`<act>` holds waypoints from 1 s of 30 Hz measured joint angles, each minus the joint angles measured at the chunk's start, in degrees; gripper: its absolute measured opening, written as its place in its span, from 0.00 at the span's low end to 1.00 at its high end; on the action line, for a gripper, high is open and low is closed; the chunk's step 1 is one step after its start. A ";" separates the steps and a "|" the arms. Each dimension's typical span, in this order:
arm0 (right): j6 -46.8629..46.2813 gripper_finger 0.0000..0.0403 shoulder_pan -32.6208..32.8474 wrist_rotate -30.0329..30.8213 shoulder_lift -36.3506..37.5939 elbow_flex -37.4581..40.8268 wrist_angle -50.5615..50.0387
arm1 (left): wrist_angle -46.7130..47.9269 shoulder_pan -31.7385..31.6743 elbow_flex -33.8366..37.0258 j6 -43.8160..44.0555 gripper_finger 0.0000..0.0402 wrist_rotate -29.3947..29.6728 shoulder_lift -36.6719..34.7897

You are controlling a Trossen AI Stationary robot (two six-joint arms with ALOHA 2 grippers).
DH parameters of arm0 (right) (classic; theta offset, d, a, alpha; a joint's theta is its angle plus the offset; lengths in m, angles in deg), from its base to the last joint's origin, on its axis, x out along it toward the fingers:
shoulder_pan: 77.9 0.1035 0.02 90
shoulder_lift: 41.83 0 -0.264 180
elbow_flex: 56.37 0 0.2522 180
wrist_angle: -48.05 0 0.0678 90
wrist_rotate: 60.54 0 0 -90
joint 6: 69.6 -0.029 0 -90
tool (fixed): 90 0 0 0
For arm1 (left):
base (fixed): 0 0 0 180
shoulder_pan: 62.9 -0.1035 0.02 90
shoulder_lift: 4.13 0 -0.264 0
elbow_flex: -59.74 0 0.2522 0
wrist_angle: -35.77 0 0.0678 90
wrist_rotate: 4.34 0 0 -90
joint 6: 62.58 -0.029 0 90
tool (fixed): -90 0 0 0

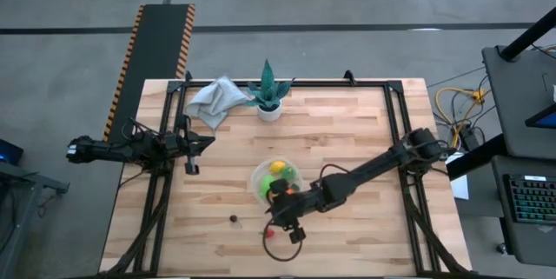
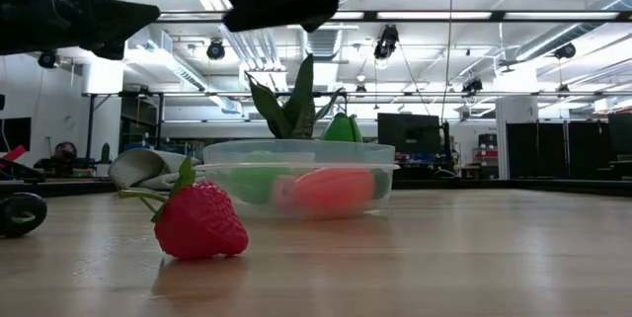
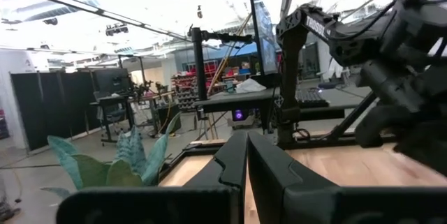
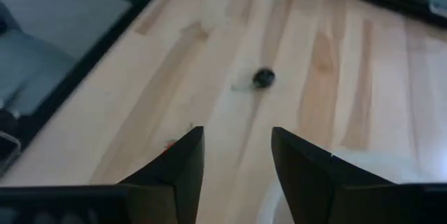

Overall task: Pick and placing Produce into tupperware
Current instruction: Put the black cherry into the bin

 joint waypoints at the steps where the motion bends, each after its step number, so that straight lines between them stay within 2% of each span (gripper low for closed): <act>1: -0.41 0.39 0.04 1.16 -0.07 -0.43 -1.28 | -0.05 0.00 0.02 0.38 0.00 -0.34 0.00; 6: 0.12 0.33 0.34 6.53 3.00 0.64 -2.05 | 0.07 0.00 0.04 1.89 0.00 -0.61 0.00; 9: 1.88 0.22 1.80 9.76 6.71 3.18 -1.97 | 0.12 0.00 0.07 1.89 0.00 -0.62 0.00; 13: 2.68 0.05 3.49 9.95 11.64 8.23 -2.17 | 0.47 0.00 0.07 1.37 0.00 -0.60 -0.07; 18: 2.38 0.03 6.26 13.19 18.10 15.31 0.13 | 0.43 0.00 0.07 1.10 0.00 -0.61 -0.02; 21: 4.94 0.02 8.45 13.81 23.72 23.27 6.50 | 0.41 0.00 0.08 0.99 0.00 -0.61 -0.05; 23: 6.98 0.02 9.20 12.80 28.41 30.15 14.70 | 0.71 0.00 0.09 0.97 0.00 -0.62 -0.06; 30: 8.97 0.02 8.02 -0.38 45.40 54.38 41.43 | 0.57 0.00 0.09 1.04 0.00 -0.64 -0.07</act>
